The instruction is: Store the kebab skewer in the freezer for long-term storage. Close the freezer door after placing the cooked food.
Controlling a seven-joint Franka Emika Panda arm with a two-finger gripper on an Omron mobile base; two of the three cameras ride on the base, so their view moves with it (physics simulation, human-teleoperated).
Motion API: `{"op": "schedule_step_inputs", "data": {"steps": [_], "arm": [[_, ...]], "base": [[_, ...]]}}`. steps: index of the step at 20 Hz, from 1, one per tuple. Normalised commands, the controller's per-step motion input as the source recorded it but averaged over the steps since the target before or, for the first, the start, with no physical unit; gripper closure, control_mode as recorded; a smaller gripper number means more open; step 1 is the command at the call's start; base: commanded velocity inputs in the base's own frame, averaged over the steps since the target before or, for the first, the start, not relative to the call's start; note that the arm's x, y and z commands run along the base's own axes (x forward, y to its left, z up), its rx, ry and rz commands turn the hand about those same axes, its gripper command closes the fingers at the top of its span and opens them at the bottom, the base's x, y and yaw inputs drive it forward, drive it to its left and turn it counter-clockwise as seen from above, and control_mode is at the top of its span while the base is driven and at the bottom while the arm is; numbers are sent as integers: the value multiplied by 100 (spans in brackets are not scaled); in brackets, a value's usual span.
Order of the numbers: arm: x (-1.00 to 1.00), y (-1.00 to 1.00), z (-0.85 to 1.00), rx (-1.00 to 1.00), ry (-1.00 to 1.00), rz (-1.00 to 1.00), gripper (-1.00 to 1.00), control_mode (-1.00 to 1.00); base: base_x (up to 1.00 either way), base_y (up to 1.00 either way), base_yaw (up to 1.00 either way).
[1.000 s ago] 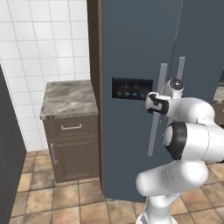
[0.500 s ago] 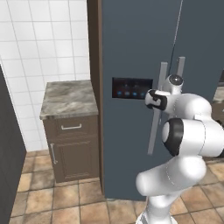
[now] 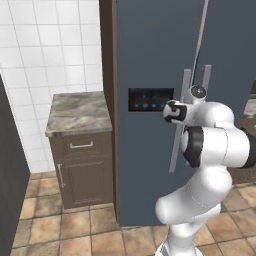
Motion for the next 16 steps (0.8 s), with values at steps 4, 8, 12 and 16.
{"op": "schedule_step_inputs", "data": {"steps": [4,8,12,16], "arm": [[40,0,13,-3,0,0,-100,-100],[44,0,16,-3,1,1,-100,-100],[58,0,11,-3,1,4,-100,-100],[54,0,9,-2,0,4,-100,-100]], "base": [[0,0,0],[0,0,0],[0,0,0],[0,0,0]]}}
